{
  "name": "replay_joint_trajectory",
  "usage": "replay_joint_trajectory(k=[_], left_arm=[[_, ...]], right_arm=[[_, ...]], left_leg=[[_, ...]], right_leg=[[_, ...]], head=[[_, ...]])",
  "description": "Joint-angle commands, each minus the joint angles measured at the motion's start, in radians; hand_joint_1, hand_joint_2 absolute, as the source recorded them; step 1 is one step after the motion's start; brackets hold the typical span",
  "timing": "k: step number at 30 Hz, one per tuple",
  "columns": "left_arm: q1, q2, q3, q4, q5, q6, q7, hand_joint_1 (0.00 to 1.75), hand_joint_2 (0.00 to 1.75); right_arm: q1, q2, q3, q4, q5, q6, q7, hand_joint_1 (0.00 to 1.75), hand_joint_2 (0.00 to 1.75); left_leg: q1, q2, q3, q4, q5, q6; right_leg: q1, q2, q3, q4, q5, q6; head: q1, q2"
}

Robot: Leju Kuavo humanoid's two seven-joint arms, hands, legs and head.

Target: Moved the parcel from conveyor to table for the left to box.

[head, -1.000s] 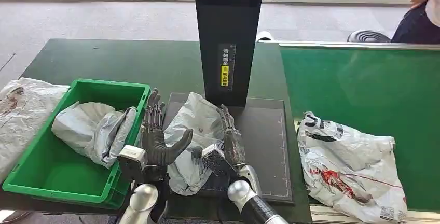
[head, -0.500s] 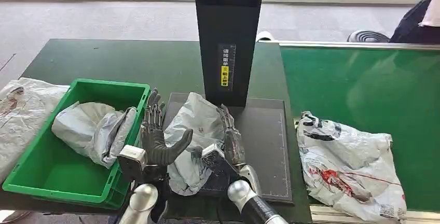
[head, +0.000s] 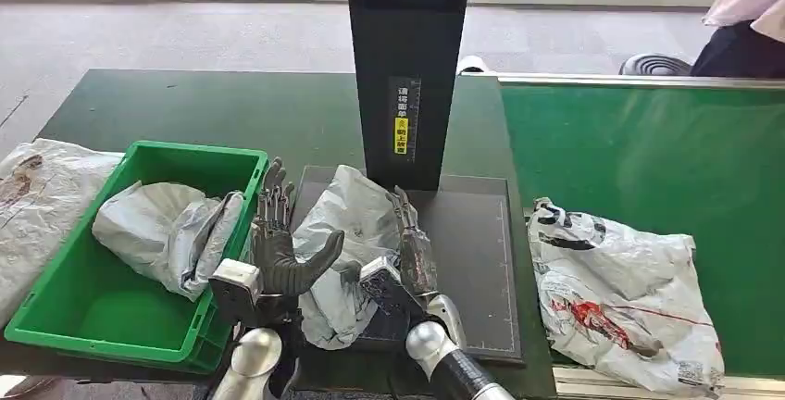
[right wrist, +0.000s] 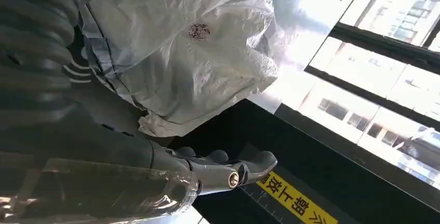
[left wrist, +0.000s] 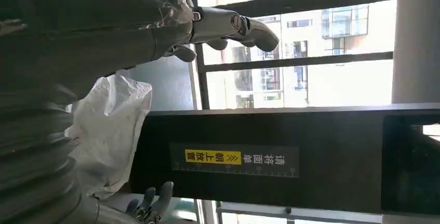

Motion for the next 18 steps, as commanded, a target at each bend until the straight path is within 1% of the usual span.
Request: replay_joint_trajectory(k=[1, 2, 4, 5, 8, 9, 10, 14, 15, 18], left_arm=[[-0.005, -0.021, -0.021, 0.024, 0.000, 0.003, 0.005, 0.00, 1.75], [-0.005, -0.021, -0.021, 0.024, 0.000, 0.003, 0.005, 0.00, 1.75], [-0.005, -0.021, -0.021, 0.024, 0.000, 0.003, 0.005, 0.00, 1.75], [-0.005, -0.021, -0.021, 0.024, 0.000, 0.003, 0.005, 0.00, 1.75], [-0.005, -0.021, -0.021, 0.024, 0.000, 0.003, 0.005, 0.00, 1.75], [-0.005, -0.021, -0.021, 0.024, 0.000, 0.003, 0.005, 0.00, 1.75], [-0.005, -0.021, -0.021, 0.024, 0.000, 0.003, 0.005, 0.00, 1.75], [-0.005, -0.021, -0.021, 0.024, 0.000, 0.003, 0.005, 0.00, 1.75], [-0.005, -0.021, -0.021, 0.024, 0.000, 0.003, 0.005, 0.00, 1.75], [-0.005, -0.021, -0.021, 0.024, 0.000, 0.003, 0.005, 0.00, 1.75]], right_arm=[[-0.024, -0.013, -0.041, 0.010, -0.004, 0.004, 0.002, 0.00, 1.75], [-0.024, -0.013, -0.041, 0.010, -0.004, 0.004, 0.002, 0.00, 1.75], [-0.024, -0.013, -0.041, 0.010, -0.004, 0.004, 0.002, 0.00, 1.75], [-0.024, -0.013, -0.041, 0.010, -0.004, 0.004, 0.002, 0.00, 1.75], [-0.024, -0.013, -0.041, 0.010, -0.004, 0.004, 0.002, 0.00, 1.75], [-0.024, -0.013, -0.041, 0.010, -0.004, 0.004, 0.002, 0.00, 1.75], [-0.024, -0.013, -0.041, 0.010, -0.004, 0.004, 0.002, 0.00, 1.75], [-0.024, -0.013, -0.041, 0.010, -0.004, 0.004, 0.002, 0.00, 1.75], [-0.024, -0.013, -0.041, 0.010, -0.004, 0.004, 0.002, 0.00, 1.75], [-0.024, -0.013, -0.041, 0.010, -0.004, 0.004, 0.002, 0.00, 1.75]], left_leg=[[0.000, -0.001, 0.001, -0.001, 0.000, 0.000], [0.000, -0.001, 0.000, 0.000, 0.000, 0.000], [0.000, -0.001, 0.003, -0.003, 0.001, 0.001], [0.000, -0.001, 0.001, -0.001, 0.000, 0.000], [0.000, -0.001, 0.000, -0.001, 0.000, 0.000], [0.000, -0.001, 0.003, -0.004, 0.001, 0.001], [0.000, -0.001, 0.001, -0.001, 0.000, 0.001], [0.000, -0.001, 0.002, -0.002, 0.000, 0.001], [0.000, -0.001, 0.000, 0.000, 0.000, 0.000], [0.000, -0.001, 0.000, -0.001, 0.000, 0.000]], right_leg=[[0.000, -0.001, 0.002, -0.001, 0.000, 0.000], [0.000, -0.001, 0.001, -0.001, 0.000, 0.000], [0.001, -0.002, 0.004, -0.003, 0.000, 0.000], [0.000, -0.001, 0.001, -0.001, 0.000, 0.000], [0.000, -0.001, 0.001, -0.001, 0.000, 0.000], [0.000, -0.002, 0.004, -0.004, 0.001, 0.000], [0.000, -0.002, 0.002, -0.001, 0.000, 0.000], [0.000, -0.002, 0.003, -0.003, 0.000, 0.000], [0.000, -0.001, 0.001, -0.001, 0.000, 0.000], [0.000, -0.001, 0.001, 0.000, 0.000, 0.000]], head=[[0.000, 0.000], [0.000, 0.000], [0.000, 0.000], [0.000, 0.000], [0.000, 0.000], [0.000, 0.000], [0.000, 0.000], [0.000, 0.000], [0.000, 0.000], [0.000, 0.000]])
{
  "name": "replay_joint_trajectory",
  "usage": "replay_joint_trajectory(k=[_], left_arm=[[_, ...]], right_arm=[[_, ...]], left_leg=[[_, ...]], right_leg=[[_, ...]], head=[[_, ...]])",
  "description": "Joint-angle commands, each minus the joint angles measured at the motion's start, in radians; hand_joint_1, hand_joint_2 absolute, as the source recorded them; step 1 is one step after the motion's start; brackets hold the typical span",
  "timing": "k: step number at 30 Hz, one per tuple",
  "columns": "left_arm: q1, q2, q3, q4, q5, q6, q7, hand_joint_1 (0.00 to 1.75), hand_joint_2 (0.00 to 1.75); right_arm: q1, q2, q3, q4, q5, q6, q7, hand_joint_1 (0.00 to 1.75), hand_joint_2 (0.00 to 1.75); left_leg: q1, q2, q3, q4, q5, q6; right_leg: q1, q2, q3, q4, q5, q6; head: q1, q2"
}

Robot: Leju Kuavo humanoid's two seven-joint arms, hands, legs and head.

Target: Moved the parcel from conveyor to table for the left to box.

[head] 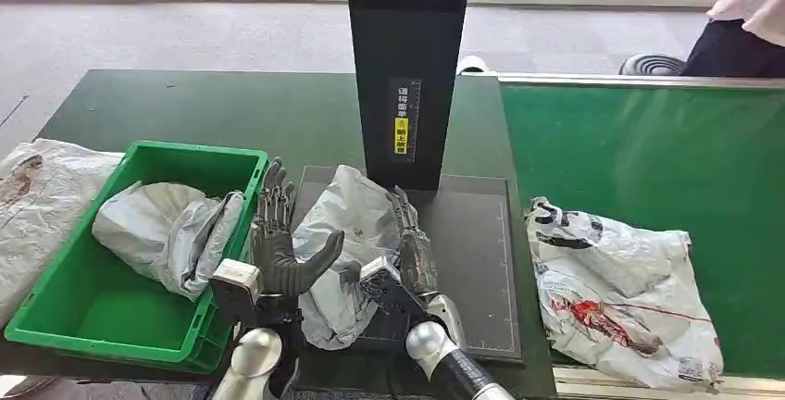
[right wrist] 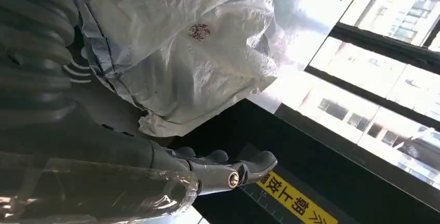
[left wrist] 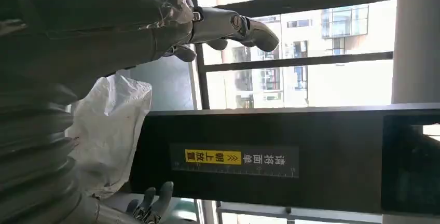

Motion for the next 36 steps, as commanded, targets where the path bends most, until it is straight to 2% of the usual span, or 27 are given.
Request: replay_joint_trajectory(k=[1, 2, 3, 4, 5, 6, 9, 11, 15, 26, 30, 36], left_arm=[[-0.005, -0.021, -0.021, 0.024, 0.000, 0.003, 0.005, 0.00, 1.75], [-0.005, -0.021, -0.021, 0.024, 0.000, 0.003, 0.005, 0.00, 1.75], [-0.103, 0.005, -0.002, 0.282, -0.376, 0.299, 0.285, 0.00, 1.75], [-0.141, -0.003, 0.053, 0.356, -0.651, 0.298, 0.221, 0.00, 1.75], [-0.165, -0.012, 0.094, 0.405, -0.645, 0.293, 0.175, 0.00, 1.75], [-0.170, -0.014, 0.110, 0.417, -0.645, 0.295, 0.161, 0.00, 1.75], [-0.155, -0.021, 0.121, 0.400, -0.650, 0.298, 0.152, 0.00, 1.75], [-0.146, -0.023, 0.122, 0.388, -0.654, 0.299, 0.153, 0.00, 1.75], [-0.134, -0.026, 0.128, 0.362, -0.667, 0.292, 0.163, 0.00, 1.75], [-0.153, -0.037, 0.135, 0.382, -0.680, 0.272, 0.160, 0.00, 1.75], [-0.150, -0.037, 0.136, 0.377, -0.681, 0.272, 0.159, 0.00, 1.75], [-0.145, -0.034, 0.129, 0.374, -0.694, 0.267, 0.159, 0.00, 1.75]], right_arm=[[-0.024, -0.013, -0.041, 0.010, -0.004, 0.004, 0.002, 0.00, 1.75], [-0.024, -0.013, -0.041, 0.010, -0.004, 0.004, 0.002, 0.00, 1.75], [0.342, -0.013, -0.260, -0.367, 0.172, -0.125, -0.008, 0.00, 1.75], [0.397, -0.037, -0.240, -0.744, 0.164, -0.125, -0.008, 0.00, 1.75], [0.430, -0.053, -0.228, -1.055, 0.159, -0.125, -0.008, 0.00, 1.75], [0.440, -0.065, -0.216, -1.058, 0.152, -0.125, -0.008, 0.00, 1.75], [0.411, -0.060, -0.212, -1.022, 0.150, -0.125, -0.008, 0.00, 1.75], [0.400, -0.057, -0.212, -1.009, 0.149, -0.125, -0.008, 0.00, 1.75], [0.387, -0.053, -0.214, -0.997, 0.152, -0.125, -0.008, 0.00, 1.75], [0.401, -0.052, -0.221, -0.973, 0.172, -0.125, -0.008, 0.00, 1.75], [0.400, -0.053, -0.219, -0.970, 0.171, -0.125, -0.008, 0.00, 1.75], [0.398, -0.050, -0.225, -0.960, 0.174, -0.125, -0.008, 0.00, 1.75]], left_leg=[[0.000, -0.001, 0.001, -0.001, 0.000, 0.001], [0.000, -0.001, 0.001, -0.001, 0.000, 0.000], [0.000, -0.001, 0.002, -0.002, 0.000, 0.001], [0.000, -0.001, 0.001, -0.001, 0.000, 0.000], [0.001, -0.011, 0.006, -0.007, 0.002, 0.000], [0.001, -0.009, 0.000, -0.001, 0.002, 0.000], [0.000, -0.014, -0.003, 0.000, 0.002, 0.000], [0.000, -0.011, 0.001, -0.004, 0.002, 0.000], [-0.001, -0.002, -0.001, -0.001, 0.000, -0.001], [0.001, -0.003, 0.003, -0.005, 0.001, -0.002], [0.000, -0.001, -0.001, -0.001, 0.000, -0.002], [0.001, -0.002, 0.000, -0.002, 0.001, -0.002]], right_leg=[[0.000, -0.002, 0.002, -0.002, 0.000, 0.000], [0.000, -0.001, 0.002, -0.001, 0.000, 0.000], [0.000, -0.002, 0.003, -0.002, 0.000, 0.000], [0.000, -0.001, 0.001, -0.001, 0.000, 0.000], [0.002, -0.012, 0.010, -0.008, -0.001, -0.001], [0.001, -0.010, 0.001, -0.001, -0.002, -0.001], [0.000, -0.014, 0.002, -0.001, -0.002, 0.000], [0.000, -0.012, 0.004, -0.005, 0.000, -0.001], [-0.001, -0.003, -0.001, -0.001, 0.000, -0.002], [0.001, -0.003, 0.003, -0.005, 0.000, -0.002], [0.000, -0.001, -0.002, -0.001, 0.000, -0.002], [0.001, -0.001, -0.001, -0.002, 0.000, -0.002]], head=[[0.000, 0.000], [0.000, 0.000], [0.000, 0.000], [0.000, 0.000], [0.000, 0.000], [-0.001, 0.000], [0.001, 0.000], [0.000, 0.000], [0.000, 0.000], [0.000, 0.000], [0.000, 0.000], [0.000, 0.000]])
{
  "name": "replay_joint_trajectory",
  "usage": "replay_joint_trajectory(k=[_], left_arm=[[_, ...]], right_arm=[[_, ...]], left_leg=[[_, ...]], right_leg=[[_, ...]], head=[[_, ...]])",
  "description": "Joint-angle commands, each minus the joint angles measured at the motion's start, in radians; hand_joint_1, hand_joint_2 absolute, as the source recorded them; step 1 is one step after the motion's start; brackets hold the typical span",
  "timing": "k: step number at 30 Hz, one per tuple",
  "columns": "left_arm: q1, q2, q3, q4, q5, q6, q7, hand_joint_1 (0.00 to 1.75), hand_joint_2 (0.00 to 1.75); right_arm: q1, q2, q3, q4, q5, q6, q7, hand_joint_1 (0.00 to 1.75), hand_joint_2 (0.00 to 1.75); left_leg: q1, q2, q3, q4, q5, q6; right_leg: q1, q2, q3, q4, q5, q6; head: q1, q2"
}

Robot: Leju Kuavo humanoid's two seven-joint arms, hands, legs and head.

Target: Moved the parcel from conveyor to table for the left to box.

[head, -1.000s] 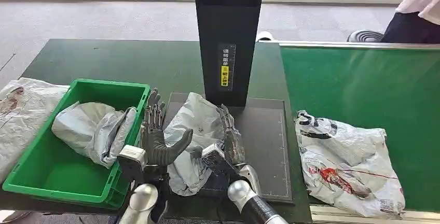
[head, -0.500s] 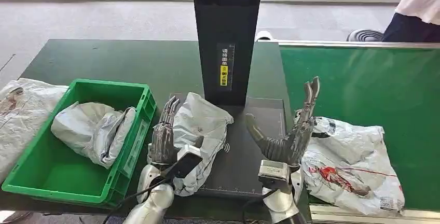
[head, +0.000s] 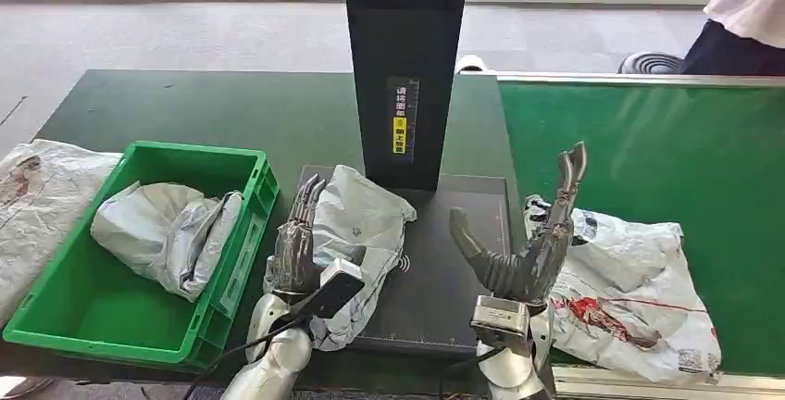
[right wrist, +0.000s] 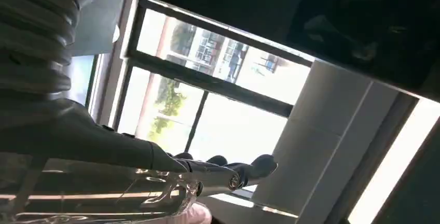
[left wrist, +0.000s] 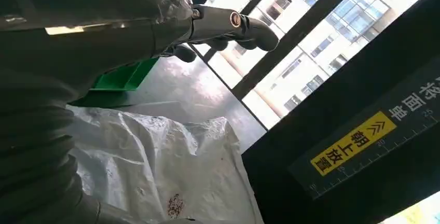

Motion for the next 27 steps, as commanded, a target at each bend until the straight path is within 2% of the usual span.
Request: replay_joint_trajectory(k=[1, 4, 5, 8, 15, 18, 27], left_arm=[[-0.043, -0.016, 0.034, 0.063, -0.042, -0.022, 0.021, 0.00, 1.75], [-0.044, -0.012, 0.006, 0.075, -0.105, -0.061, 0.056, 0.00, 1.75], [-0.045, -0.011, -0.001, 0.083, -0.124, -0.070, 0.070, 0.00, 1.75], [-0.060, -0.008, -0.017, 0.128, -0.187, -0.109, 0.119, 0.00, 1.75], [-0.064, -0.008, -0.019, 0.137, -0.193, -0.116, 0.126, 0.00, 1.75], [-0.090, -0.004, -0.038, 0.219, -0.279, -0.186, 0.198, 0.00, 1.75], [-0.122, -0.007, -0.041, 0.292, -0.336, -0.213, 0.241, 0.00, 1.75]], right_arm=[[0.063, 0.028, -0.047, 0.005, 0.000, 0.002, 0.001, 0.00, 1.75], [0.064, 0.027, -0.053, 0.002, -0.002, 0.002, 0.001, 0.00, 1.75], [0.063, 0.026, -0.054, 0.003, -0.004, 0.002, 0.001, 0.00, 1.75], [0.061, 0.027, -0.055, 0.004, -0.004, 0.002, 0.001, 0.00, 1.75], [0.060, 0.027, -0.055, 0.005, -0.004, 0.002, 0.001, 0.00, 1.75], [0.062, 0.030, -0.058, 0.003, -0.003, 0.002, 0.001, 0.00, 1.75], [0.062, 0.032, -0.062, -0.001, 0.002, 0.002, 0.001, 0.00, 1.75]], left_leg=[[0.000, -0.002, 0.002, -0.002, 0.000, 0.000], [0.000, -0.002, 0.002, -0.001, 0.000, 0.000], [0.000, -0.003, 0.006, -0.005, 0.001, 0.000], [0.000, -0.003, 0.003, -0.002, 0.000, 0.000], [0.000, -0.003, 0.002, -0.002, 0.000, 0.000], [0.000, -0.004, 0.004, -0.003, 0.001, 0.000], [0.000, -0.004, 0.005, -0.004, 0.001, 0.000]], right_leg=[[0.001, -0.003, 0.003, -0.002, -0.001, 0.000], [0.000, -0.003, 0.003, -0.001, -0.001, 0.000], [0.001, -0.004, 0.007, -0.005, -0.001, -0.001], [0.001, -0.004, 0.004, -0.002, -0.001, 0.000], [0.000, -0.004, 0.004, -0.002, -0.001, 0.000], [0.000, -0.005, 0.005, -0.003, -0.001, -0.001], [0.000, -0.005, 0.006, -0.004, -0.001, -0.001]], head=[[0.000, 0.000], [0.000, 0.000], [0.000, 0.000], [0.000, 0.000], [0.000, 0.000], [0.000, 0.000], [0.000, 0.000]])
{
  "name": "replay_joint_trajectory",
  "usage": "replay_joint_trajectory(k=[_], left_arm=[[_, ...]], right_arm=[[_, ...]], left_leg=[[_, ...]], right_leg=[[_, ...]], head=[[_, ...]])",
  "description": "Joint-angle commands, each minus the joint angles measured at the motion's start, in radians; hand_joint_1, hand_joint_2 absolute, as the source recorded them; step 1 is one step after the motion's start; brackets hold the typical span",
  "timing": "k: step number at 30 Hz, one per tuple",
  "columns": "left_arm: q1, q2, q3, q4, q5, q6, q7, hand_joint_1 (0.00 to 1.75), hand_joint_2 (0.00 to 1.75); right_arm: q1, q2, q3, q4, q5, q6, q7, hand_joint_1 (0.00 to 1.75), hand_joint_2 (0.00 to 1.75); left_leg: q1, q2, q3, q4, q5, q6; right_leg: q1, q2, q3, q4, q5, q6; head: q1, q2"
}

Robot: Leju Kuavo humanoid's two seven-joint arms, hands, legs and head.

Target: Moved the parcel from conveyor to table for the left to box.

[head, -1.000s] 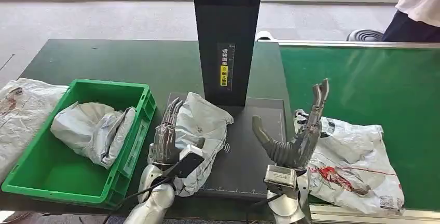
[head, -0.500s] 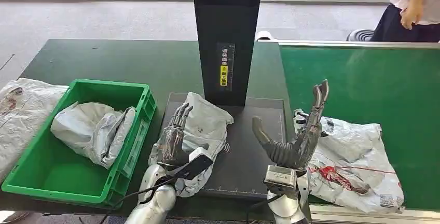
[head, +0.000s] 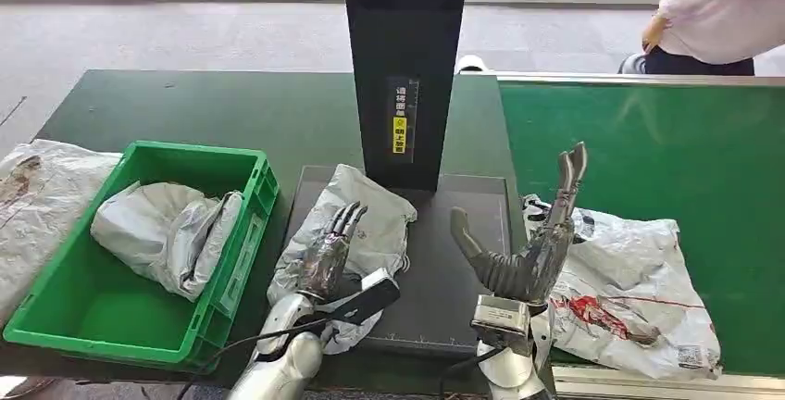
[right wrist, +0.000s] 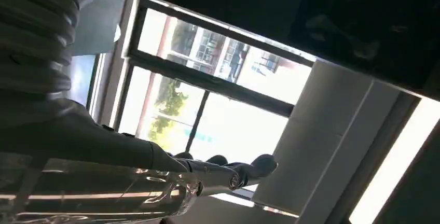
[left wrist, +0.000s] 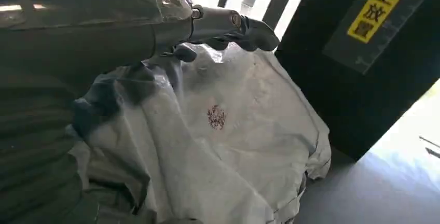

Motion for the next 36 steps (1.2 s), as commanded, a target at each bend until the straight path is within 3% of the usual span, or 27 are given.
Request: replay_joint_trajectory(k=[1, 6, 7, 8, 14, 36], left_arm=[[-0.077, 0.005, -0.031, 0.165, -0.056, -0.037, 0.059, 0.00, 1.75], [-0.084, 0.006, -0.033, 0.189, -0.101, -0.059, 0.103, 0.02, 1.75], [-0.085, 0.006, -0.032, 0.193, -0.105, -0.063, 0.107, 1.27, 1.75], [-0.087, 0.007, -0.034, 0.199, -0.119, -0.070, 0.119, 1.75, 1.75], [-0.111, 0.005, -0.046, 0.266, -0.192, -0.138, 0.187, 1.75, 1.75], [-0.114, 0.007, -0.042, 0.286, -0.228, -0.152, 0.216, 1.75, 1.75]], right_arm=[[0.062, 0.033, -0.058, 0.000, -0.001, 0.002, -0.001, 0.00, 1.75], [0.062, 0.034, -0.058, 0.001, 0.001, 0.002, -0.001, 0.00, 1.75], [0.063, 0.035, -0.059, 0.001, 0.002, 0.002, -0.001, 0.00, 1.75], [0.063, 0.035, -0.059, 0.000, 0.002, 0.002, -0.001, 0.00, 1.75], [0.059, 0.046, -0.069, 0.010, 0.011, 0.002, -0.001, 0.00, 1.75], [0.063, 0.049, -0.073, 0.010, 0.013, 0.002, -0.001, 0.00, 1.75]], left_leg=[[0.000, -0.003, 0.003, -0.003, 0.000, 0.000], [0.000, -0.002, 0.005, -0.004, 0.001, 0.000], [0.000, -0.002, 0.004, -0.003, 0.000, 0.000], [0.000, -0.002, 0.005, -0.004, 0.001, 0.000], [0.000, -0.002, 0.006, -0.005, 0.001, 0.000], [0.000, 0.000, 0.012, -0.003, 0.000, 0.000]], right_leg=[[0.000, -0.004, 0.004, -0.003, -0.001, 0.000], [0.000, -0.003, 0.006, -0.004, 0.000, -0.001], [0.000, -0.003, 0.005, -0.003, 0.000, 0.000], [0.000, -0.003, 0.006, -0.004, 0.000, -0.001], [0.000, -0.003, 0.008, -0.005, 0.000, -0.001], [0.000, -0.001, 0.013, -0.003, 0.000, -0.001]], head=[[0.000, 0.000], [0.000, 0.000], [0.000, 0.000], [0.000, 0.000], [0.000, 0.000], [0.000, 0.000]])
